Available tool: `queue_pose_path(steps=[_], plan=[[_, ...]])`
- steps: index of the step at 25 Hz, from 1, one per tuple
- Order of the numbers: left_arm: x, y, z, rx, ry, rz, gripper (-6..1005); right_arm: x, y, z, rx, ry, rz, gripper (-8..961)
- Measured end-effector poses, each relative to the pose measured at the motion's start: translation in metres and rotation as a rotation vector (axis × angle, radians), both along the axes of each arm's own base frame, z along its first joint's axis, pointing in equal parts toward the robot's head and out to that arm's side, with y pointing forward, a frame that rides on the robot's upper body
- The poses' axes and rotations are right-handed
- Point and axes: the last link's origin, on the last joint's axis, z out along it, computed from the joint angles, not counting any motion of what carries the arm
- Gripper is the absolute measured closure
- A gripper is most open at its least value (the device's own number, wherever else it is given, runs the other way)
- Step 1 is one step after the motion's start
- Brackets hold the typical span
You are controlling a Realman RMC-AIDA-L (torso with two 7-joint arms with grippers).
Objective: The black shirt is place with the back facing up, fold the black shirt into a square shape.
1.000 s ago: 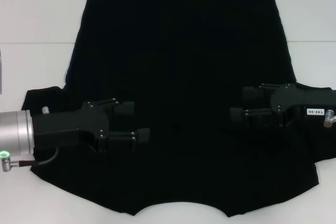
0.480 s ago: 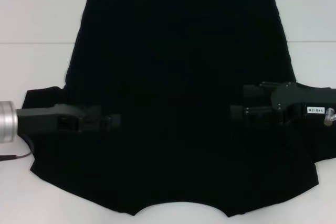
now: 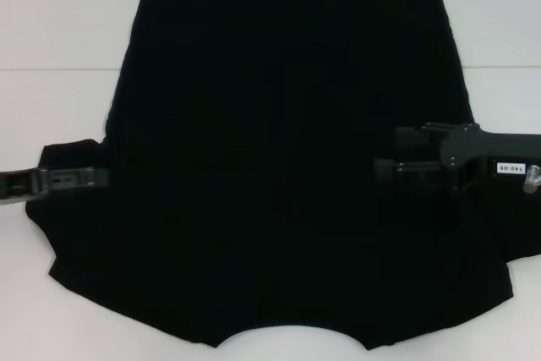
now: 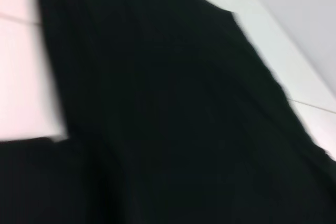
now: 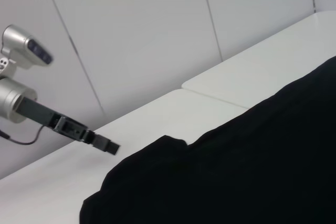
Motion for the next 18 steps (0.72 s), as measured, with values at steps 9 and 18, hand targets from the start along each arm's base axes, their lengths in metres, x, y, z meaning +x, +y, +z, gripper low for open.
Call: queue_pose_path(steps=[9, 18], plan=[[-0.031, -0.012, 0.012, -0.004, 0.086, 0.207, 112, 0.005, 0.001, 0.006, 0.032, 0.013, -0.020, 22], [-0.035, -0.008, -0.001, -0.051, 0.124, 0.237, 112, 0.007, 0.001, 0.009, 0.042, 0.015, -0.026, 23]])
